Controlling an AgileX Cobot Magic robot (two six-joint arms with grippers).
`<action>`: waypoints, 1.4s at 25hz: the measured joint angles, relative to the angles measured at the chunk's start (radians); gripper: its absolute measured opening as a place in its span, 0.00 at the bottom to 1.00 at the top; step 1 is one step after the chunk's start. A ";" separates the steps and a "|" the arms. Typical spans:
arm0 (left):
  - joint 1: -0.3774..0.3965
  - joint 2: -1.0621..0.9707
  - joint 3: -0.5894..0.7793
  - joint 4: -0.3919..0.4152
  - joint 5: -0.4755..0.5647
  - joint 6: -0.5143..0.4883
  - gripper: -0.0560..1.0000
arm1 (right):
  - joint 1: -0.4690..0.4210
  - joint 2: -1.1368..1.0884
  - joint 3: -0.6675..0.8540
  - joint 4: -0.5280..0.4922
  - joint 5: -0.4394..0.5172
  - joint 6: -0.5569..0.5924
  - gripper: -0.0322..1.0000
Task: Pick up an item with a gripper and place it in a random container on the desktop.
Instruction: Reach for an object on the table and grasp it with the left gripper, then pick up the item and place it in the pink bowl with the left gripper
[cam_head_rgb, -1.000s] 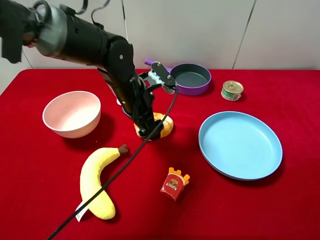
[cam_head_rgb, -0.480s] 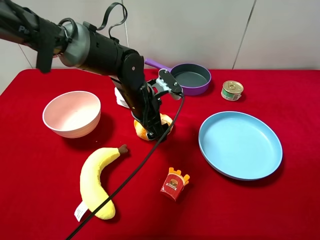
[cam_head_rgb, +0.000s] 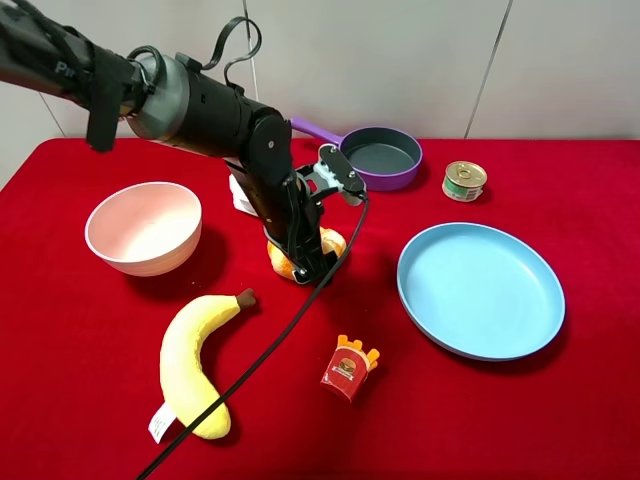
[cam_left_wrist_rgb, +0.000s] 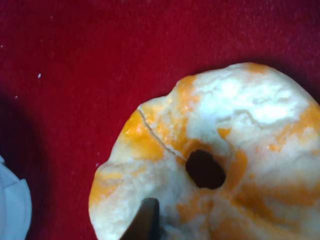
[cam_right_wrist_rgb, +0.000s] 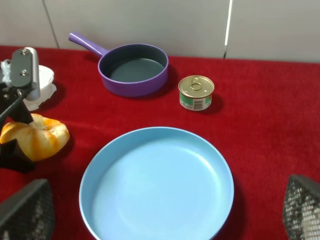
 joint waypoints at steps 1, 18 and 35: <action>0.000 0.000 0.000 0.001 -0.001 0.000 0.90 | 0.000 0.000 0.000 0.000 0.000 0.000 0.70; 0.000 0.000 -0.002 0.030 -0.022 0.000 0.73 | 0.000 0.000 0.000 0.003 0.000 0.000 0.70; -0.002 0.000 -0.002 0.029 -0.044 0.001 0.42 | 0.000 0.000 0.000 0.003 0.000 0.000 0.70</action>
